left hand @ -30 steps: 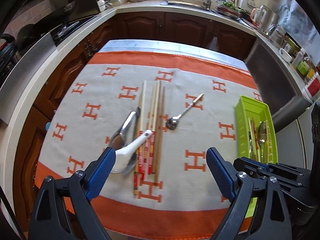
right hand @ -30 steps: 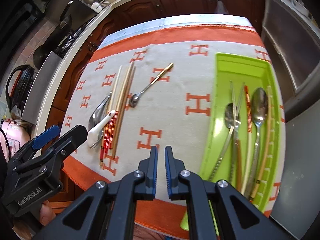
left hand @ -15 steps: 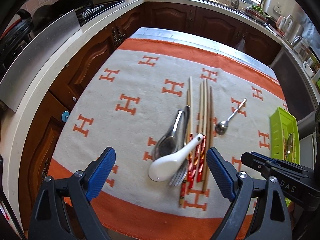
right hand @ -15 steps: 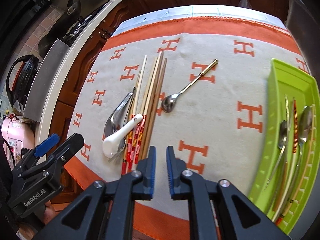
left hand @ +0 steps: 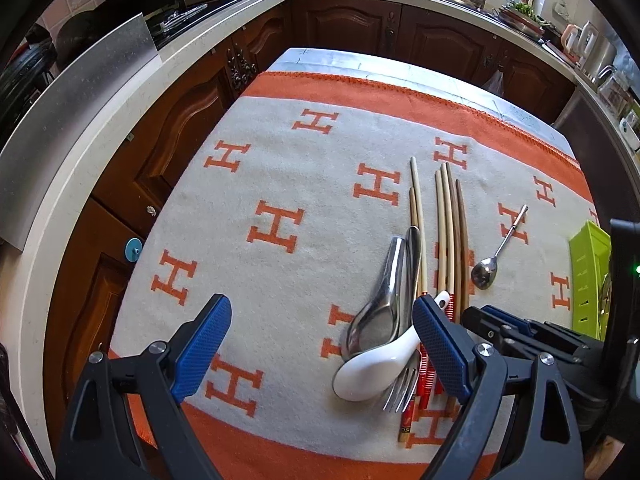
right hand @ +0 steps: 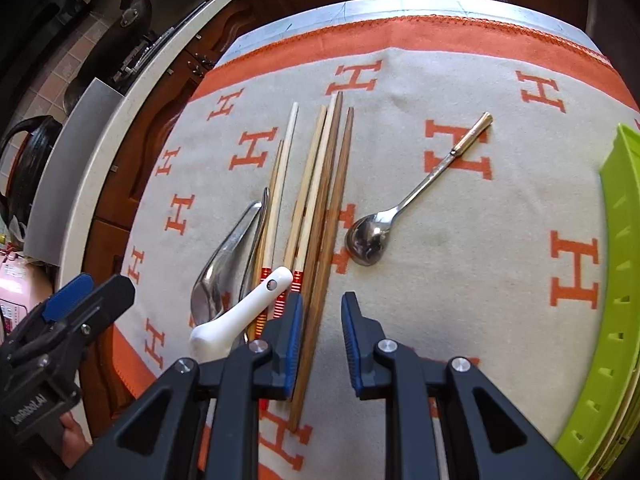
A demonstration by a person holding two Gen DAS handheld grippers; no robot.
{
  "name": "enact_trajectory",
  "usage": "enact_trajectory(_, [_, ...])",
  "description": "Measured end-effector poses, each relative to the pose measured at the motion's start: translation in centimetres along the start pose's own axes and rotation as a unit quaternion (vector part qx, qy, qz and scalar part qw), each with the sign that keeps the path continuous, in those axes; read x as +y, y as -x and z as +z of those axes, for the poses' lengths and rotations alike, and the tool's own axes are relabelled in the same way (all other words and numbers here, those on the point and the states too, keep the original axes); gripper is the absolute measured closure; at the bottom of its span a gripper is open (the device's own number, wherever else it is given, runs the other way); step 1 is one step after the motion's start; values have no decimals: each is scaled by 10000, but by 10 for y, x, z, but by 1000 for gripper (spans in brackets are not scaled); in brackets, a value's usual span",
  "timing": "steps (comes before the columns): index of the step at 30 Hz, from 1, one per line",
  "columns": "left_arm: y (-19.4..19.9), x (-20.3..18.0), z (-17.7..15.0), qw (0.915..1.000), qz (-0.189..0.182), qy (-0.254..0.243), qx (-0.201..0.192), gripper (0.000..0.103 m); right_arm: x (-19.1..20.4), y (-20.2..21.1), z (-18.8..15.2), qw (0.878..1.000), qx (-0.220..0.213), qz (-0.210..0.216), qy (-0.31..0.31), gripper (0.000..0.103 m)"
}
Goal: Organize utensils
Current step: 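Move both tools back toward the remaining chopsticks and white spoon, then grasp a brown wooden chopstick with the right gripper while the left grasps another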
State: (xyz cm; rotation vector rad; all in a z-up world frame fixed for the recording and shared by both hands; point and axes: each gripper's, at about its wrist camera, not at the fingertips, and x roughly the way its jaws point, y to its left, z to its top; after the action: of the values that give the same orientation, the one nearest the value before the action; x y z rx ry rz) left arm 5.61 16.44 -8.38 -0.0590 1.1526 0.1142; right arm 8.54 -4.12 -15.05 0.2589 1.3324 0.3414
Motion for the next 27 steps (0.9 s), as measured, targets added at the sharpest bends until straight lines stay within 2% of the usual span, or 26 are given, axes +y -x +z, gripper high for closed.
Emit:
enact_trajectory(8, [-4, 6, 2, 10000, -36, 8, 15, 12, 18, -5, -9, 9960, -352, -736, 377, 86])
enact_trajectory(14, [-6, 4, 2, 9999, -108, 12, 30, 12, 37, -12, -15, 9829, -650, -1429, 963, 86])
enact_trajectory(15, [-6, 4, 1, 9999, -124, 4, 19, 12, 37, -12, -15, 9824, -673, -1458, 955, 88])
enact_trajectory(16, [-5, 3, 1, 9999, -136, -11, 7, 12, 35, -12, -15, 9818, -693, -1507, 926, 95])
enact_trajectory(19, [-3, -3, 0, 9997, -209, -93, -59, 12, 28, -10, -11, 9854, -665, -1358, 781, 97])
enact_trajectory(21, [-1, -8, -1, 9993, -306, -174, -96, 17, 22, -7, -10, 9888, -598, -1188, 671, 97])
enact_trajectory(24, [0, -17, -3, 9980, -578, -254, -98, 30, 8, 1, -8, 9944, -542, -822, 371, 97])
enact_trajectory(26, [0, -24, -5, 9958, -870, -270, -56, 42, 1, 14, -7, 9952, -664, -682, 245, 97])
enact_trajectory(27, [-1, -27, -7, 9945, -1011, -281, -29, 45, -3, 21, -6, 9953, -743, -598, 171, 97])
